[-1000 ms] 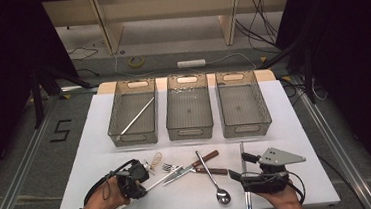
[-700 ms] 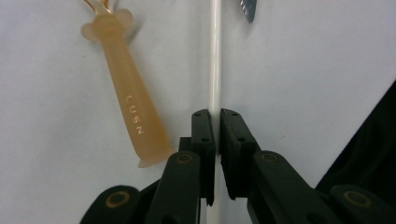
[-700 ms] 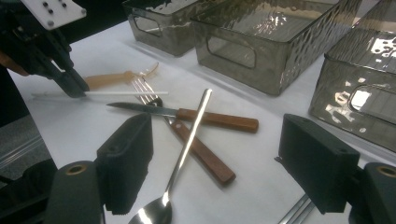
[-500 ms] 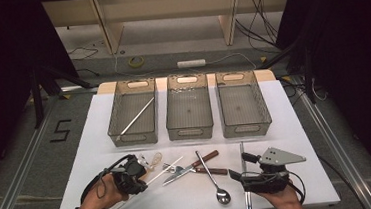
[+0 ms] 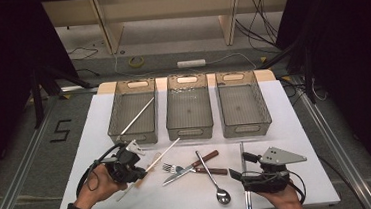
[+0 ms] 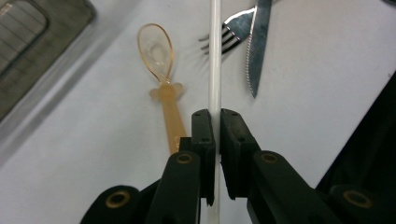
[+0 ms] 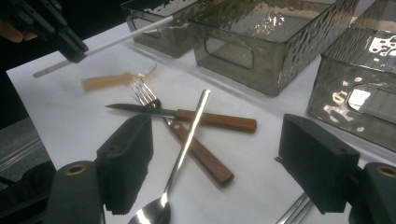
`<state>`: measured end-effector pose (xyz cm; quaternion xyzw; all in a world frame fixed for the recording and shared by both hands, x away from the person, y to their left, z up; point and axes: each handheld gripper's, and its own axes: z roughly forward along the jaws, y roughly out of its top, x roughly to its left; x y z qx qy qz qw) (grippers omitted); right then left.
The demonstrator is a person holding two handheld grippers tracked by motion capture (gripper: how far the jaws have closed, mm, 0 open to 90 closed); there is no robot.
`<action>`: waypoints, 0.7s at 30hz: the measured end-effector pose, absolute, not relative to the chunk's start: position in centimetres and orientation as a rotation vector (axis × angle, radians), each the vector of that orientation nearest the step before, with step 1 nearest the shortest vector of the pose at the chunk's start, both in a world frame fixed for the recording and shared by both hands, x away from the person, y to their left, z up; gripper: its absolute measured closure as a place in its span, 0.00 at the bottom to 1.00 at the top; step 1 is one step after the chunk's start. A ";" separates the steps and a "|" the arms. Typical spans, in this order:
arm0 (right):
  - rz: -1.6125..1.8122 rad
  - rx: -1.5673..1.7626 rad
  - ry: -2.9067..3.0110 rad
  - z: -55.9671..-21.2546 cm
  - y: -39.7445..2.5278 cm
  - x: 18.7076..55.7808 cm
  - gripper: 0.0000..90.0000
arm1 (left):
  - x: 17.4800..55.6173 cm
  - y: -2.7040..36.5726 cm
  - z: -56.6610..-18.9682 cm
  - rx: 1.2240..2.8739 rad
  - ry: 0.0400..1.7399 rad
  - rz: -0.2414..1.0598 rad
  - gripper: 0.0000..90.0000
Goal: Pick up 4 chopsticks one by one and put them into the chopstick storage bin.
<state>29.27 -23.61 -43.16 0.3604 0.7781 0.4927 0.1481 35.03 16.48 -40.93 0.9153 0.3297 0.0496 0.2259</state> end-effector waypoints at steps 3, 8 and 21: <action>1.420 1.035 2.236 -43.2 -23.6 29.3 0.30 | 35.5 16.8 -40.5 2.465 0.924 0.168 0.93; 1.413 1.039 2.236 -43.2 -23.6 29.3 0.30 | 36.5 17.5 -39.7 2.385 0.961 0.217 0.94; 1.407 1.040 2.237 -43.3 -23.6 29.3 0.30 | 39.7 19.5 -37.8 2.239 1.030 0.313 0.93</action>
